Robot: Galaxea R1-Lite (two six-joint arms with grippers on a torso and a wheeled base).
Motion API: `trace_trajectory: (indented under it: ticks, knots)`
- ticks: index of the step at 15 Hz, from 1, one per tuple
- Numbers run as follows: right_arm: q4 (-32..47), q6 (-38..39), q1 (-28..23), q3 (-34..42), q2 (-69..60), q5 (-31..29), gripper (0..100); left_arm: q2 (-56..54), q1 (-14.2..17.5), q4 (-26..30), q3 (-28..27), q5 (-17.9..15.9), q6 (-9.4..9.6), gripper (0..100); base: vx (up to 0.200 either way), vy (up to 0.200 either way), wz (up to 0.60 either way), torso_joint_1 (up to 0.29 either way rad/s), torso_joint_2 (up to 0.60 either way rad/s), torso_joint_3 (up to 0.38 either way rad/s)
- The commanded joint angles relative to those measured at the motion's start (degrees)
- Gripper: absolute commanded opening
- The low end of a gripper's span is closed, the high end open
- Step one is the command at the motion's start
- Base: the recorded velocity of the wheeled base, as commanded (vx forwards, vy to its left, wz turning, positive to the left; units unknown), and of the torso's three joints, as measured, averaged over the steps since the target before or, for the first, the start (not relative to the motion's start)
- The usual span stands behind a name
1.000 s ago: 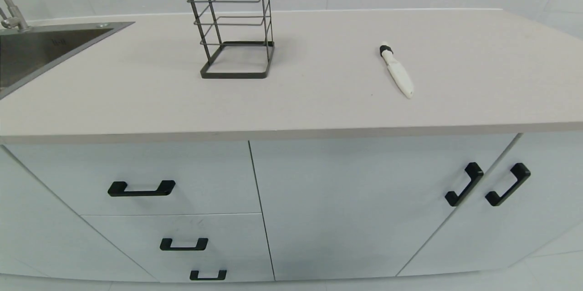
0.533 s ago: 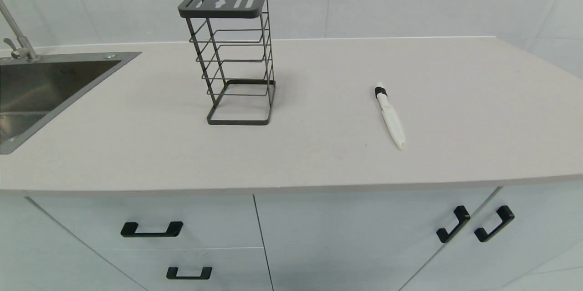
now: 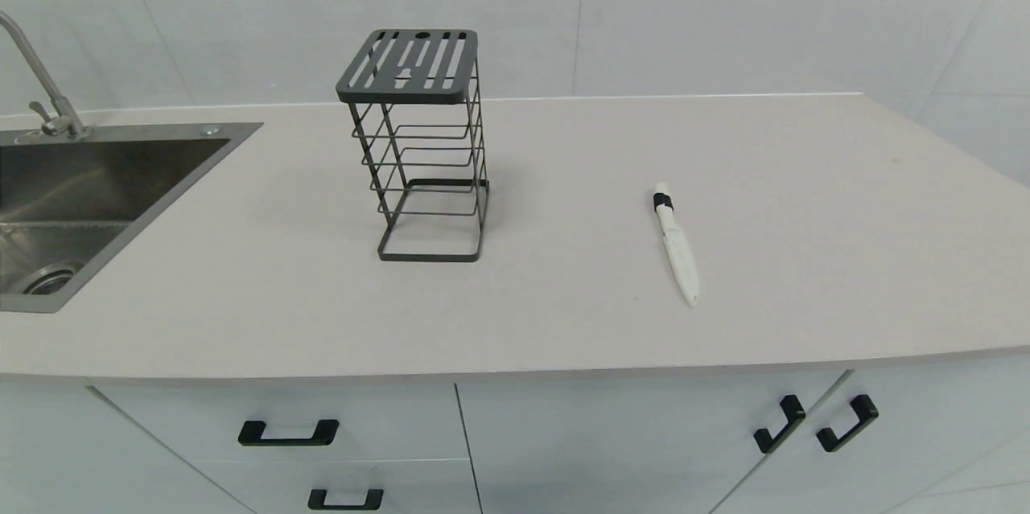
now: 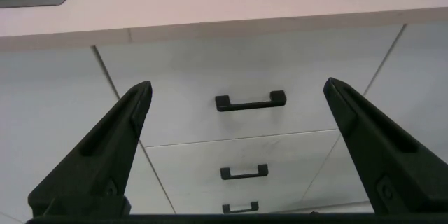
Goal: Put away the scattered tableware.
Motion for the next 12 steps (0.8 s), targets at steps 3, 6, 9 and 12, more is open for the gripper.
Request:
trace_trajectory:
  ticks: [3, 6, 9, 12]
  knots:
    - [0.0, -0.02, -0.01, 0.02, 0.07, 0.01, 100, 0.1, 0.01, 0.05, 0.01, 0.01, 1.05, 100, 0.0, 0.0, 0.0, 0.191, -0.42, -0.23]
    - [0.0, -0.02, -0.01, 0.02, 0.07, 0.01, 100, 0.1, -0.07, 2.95, -0.08, 0.28, 2.98, 100, 0.0, 0.0, 0.0, 0.229, -0.5, -0.277]
    - [0.0, -0.02, -0.01, 0.02, 0.07, 0.01, 100, 0.1, -0.07, 2.42, 0.09, 0.28, 2.89, 100, 0.0, 0.0, 0.0, 0.245, -0.53, -0.286]
    - [0.0, -0.02, -0.01, 0.02, 0.07, 0.01, 100, 0.1, -0.07, 2.42, 0.09, 0.19, 2.89, 100, 0.0, 0.0, 0.0, 0.261, -0.56, -0.3]
